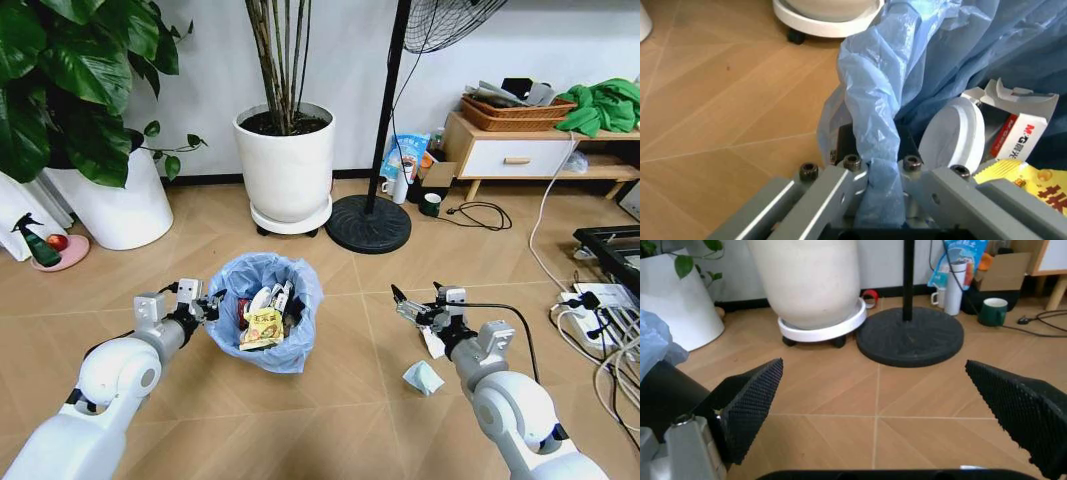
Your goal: Pick up the trash bin and place the garbage on the floor into it.
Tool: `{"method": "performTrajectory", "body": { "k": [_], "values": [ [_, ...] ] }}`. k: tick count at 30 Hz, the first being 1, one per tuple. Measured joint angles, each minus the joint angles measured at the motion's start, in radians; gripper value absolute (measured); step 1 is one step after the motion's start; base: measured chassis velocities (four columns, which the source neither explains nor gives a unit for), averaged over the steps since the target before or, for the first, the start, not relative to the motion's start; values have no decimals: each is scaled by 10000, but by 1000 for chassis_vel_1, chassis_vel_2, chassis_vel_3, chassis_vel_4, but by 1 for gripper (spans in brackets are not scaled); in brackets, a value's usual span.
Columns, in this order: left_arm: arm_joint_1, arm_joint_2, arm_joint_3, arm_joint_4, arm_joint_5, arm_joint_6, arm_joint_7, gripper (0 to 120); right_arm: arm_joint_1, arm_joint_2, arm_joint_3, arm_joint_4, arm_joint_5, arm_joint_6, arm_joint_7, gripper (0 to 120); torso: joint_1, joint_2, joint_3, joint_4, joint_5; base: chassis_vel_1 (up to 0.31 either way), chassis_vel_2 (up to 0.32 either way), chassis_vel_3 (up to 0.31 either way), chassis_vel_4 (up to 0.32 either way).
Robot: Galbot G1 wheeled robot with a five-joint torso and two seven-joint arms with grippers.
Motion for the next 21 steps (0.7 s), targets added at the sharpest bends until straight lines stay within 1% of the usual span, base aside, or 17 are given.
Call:
{"method": "performTrajectory", "body": {
  "k": [8,14,18,21],
  "values": [
    [-7,-3,6,-5,3,0,0,0,-40,23,70,-20,-14,6,-12,100,-1,0,1,-3,2,-130,-145,129,134],
    [-49,-10,5,5,3,-6,2,0,-31,66,77,-121,-49,78,-14,100,-1,0,1,-1,0,-119,-115,131,129],
    [-46,-31,5,10,3,-9,8,0,87,78,79,-523,-198,147,-2,100,0,0,0,-2,3,-90,-83,99,76],
    [-31,-41,6,10,4,-9,12,0,163,99,99,-807,-245,149,9,100,0,0,1,-4,1,-69,-55,16,20]
  ]
}}
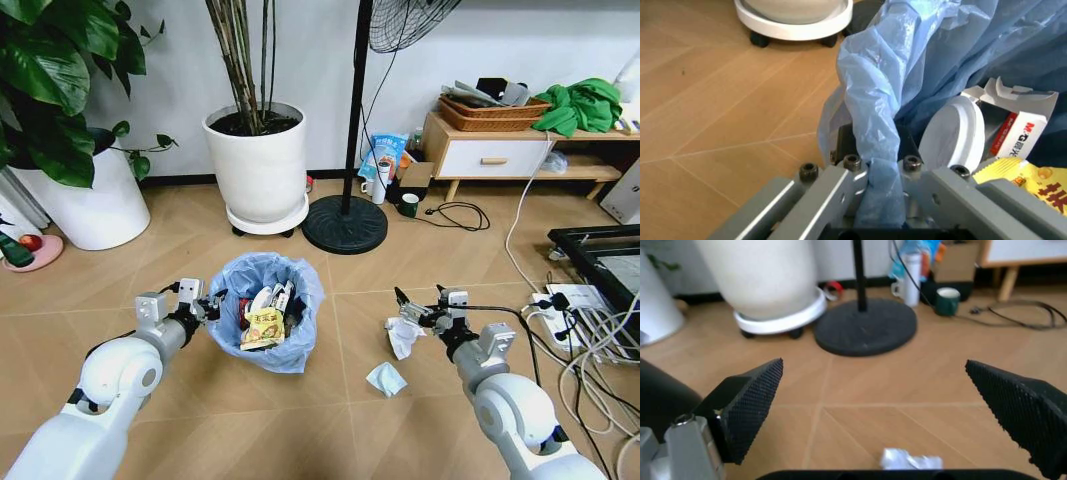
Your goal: Pick up the trash bin and place the garbage on the floor into it.
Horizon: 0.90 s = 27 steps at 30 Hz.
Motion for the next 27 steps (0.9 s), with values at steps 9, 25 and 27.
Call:
{"method": "performTrajectory", "body": {
  "k": [9,25,27],
  "values": [
    [44,-5,-17,-3,8,-2,2,0,300,37,260,-1242,-106,20,-193,100,0,0,0,4,-1,0,0,0,0],
    [-146,36,273,126,5,-7,-4,0,2836,-1063,-62,-6483,-969,964,-3723,100,1,-1,0,5,-3,0,0,0,0],
    [-144,51,274,140,6,-8,-3,0,3215,-1143,-376,-6992,-1104,1013,-4061,100,0,-1,0,5,0,0,0,0,0]
  ]
}}
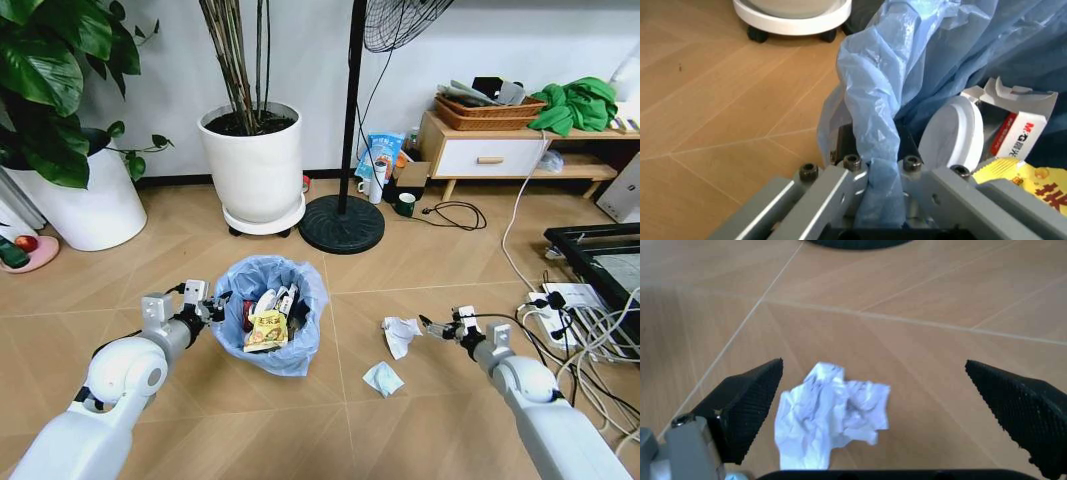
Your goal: Pick up the trash bin and place the garbage on the floor into it.
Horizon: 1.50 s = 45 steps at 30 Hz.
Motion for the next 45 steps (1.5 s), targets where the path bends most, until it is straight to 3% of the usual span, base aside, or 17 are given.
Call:
{"method": "performTrajectory", "body": {
  "k": [7,22,29,31,34,45],
  "values": [
    [73,11,-27,35,11,-4,0,0,1008,132,-1120,-1630,-639,76,-628,100,1,-1,0,-2,-4,0,0,0,0],
    [2,7,123,164,75,-42,30,0,1790,958,-1676,-3337,-1152,524,-162,98,0,0,0,-2,-1,0,0,0,0],
    [-8,37,154,174,78,-45,33,0,2183,1459,-1753,-3874,-1241,698,65,73,0,0,0,0,-2,0,0,0,0],
    [-3,57,151,174,75,-45,33,0,2190,1495,-1756,-3910,-1252,699,91,70,0,0,1,-1,-1,0,0,0,0],
    [3,116,105,173,58,-46,32,0,2231,1581,-1777,-4090,-1325,724,208,53,0,0,0,-2,-2,0,0,0,0],
    [-50,87,134,182,41,-47,14,0,2369,1702,-1784,-4223,-1293,734,510,19,0,0,0,-2,-2,0,0,0,0]
  ]
}}
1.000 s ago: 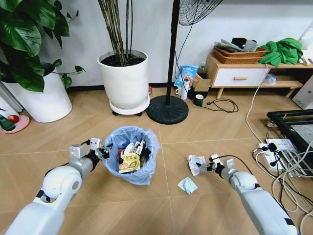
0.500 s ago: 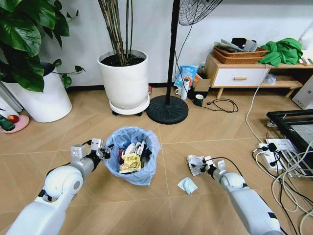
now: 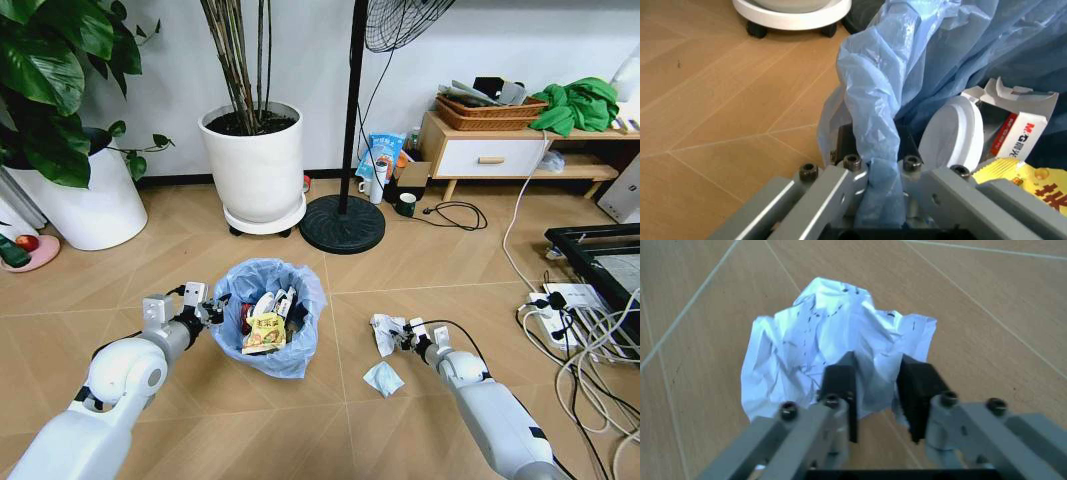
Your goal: Pick up the trash bin and place the garbage on the floor into it.
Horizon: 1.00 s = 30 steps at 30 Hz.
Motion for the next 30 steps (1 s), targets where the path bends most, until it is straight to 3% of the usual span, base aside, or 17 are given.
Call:
{"method": "performTrajectory", "body": {
  "k": [4,17,30],
  "values": [
    [1,25,-10,12,0,0,-4,0,24,-3,-21,-11,52,0,36,0,0,0,0,0,1,0,0,0,0],
    [-19,-10,-9,38,6,0,-8,0,-290,-99,255,752,455,-170,277,0,0,1,0,0,3,0,0,0,0],
    [-141,-62,57,145,57,54,17,0,-237,-511,791,3950,2080,-744,252,0,-1,1,0,1,-5,0,0,0,0]
  ]
}}
